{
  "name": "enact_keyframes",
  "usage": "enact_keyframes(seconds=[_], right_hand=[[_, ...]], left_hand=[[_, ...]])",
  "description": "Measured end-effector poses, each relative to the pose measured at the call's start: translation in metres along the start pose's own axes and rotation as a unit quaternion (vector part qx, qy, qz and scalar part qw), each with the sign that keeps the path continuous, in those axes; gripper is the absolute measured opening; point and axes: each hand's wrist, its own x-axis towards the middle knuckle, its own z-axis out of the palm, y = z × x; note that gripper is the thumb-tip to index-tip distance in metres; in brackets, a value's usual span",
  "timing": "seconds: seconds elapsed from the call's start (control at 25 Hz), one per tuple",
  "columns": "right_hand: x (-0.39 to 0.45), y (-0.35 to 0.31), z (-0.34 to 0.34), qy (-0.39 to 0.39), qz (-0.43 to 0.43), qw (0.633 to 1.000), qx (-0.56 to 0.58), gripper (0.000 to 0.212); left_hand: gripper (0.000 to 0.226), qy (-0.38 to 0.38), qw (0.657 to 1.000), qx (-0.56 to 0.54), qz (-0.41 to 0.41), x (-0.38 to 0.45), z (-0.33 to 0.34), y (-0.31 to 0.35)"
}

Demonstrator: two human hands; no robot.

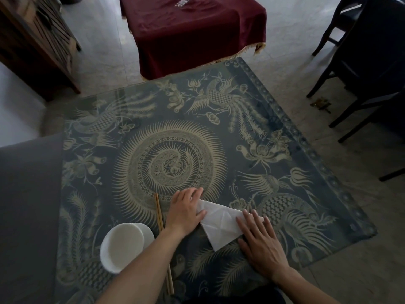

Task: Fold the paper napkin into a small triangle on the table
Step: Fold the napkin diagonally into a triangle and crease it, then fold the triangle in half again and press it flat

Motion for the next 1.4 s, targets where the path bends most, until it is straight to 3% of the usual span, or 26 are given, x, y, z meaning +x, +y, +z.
enact_keyframes(seconds=[0.2, 0.44, 0.76, 0.92, 1.12, 1.24, 1.4], right_hand=[[-0.002, 0.004, -0.001, -0.008, -0.01, 1.0, -0.006, 0.061], [-0.001, 0.004, -0.003, -0.009, -0.011, 1.0, -0.002, 0.061], [0.0, 0.001, -0.006, -0.014, -0.011, 1.0, -0.004, 0.061], [0.003, -0.005, -0.013, -0.014, -0.031, 0.999, -0.013, 0.063], [0.013, -0.03, -0.017, -0.014, -0.131, 0.991, -0.03, 0.063], [0.02, -0.037, -0.018, -0.007, -0.084, 0.996, 0.018, 0.062], [0.048, -0.031, -0.028, 0.008, 0.084, 0.984, 0.155, 0.067]], left_hand=[[0.062, -0.026, 1.0, 0.004, -0.004, 0.019, -0.012, -0.004], [0.034, -0.121, 0.991, -0.01, -0.055, 0.031, -0.026, 0.001], [0.03, -0.178, 0.969, -0.148, -0.084, 0.03, -0.034, 0.003], [0.017, -0.148, 0.944, -0.262, -0.133, 0.032, -0.04, -0.003], [0.006, -0.108, 0.943, -0.294, -0.11, 0.036, -0.05, 0.003], [0.006, -0.106, 0.944, -0.296, -0.1, 0.035, -0.054, 0.004], [0.007, -0.124, 0.943, -0.306, -0.048, 0.032, -0.057, 0.005]])
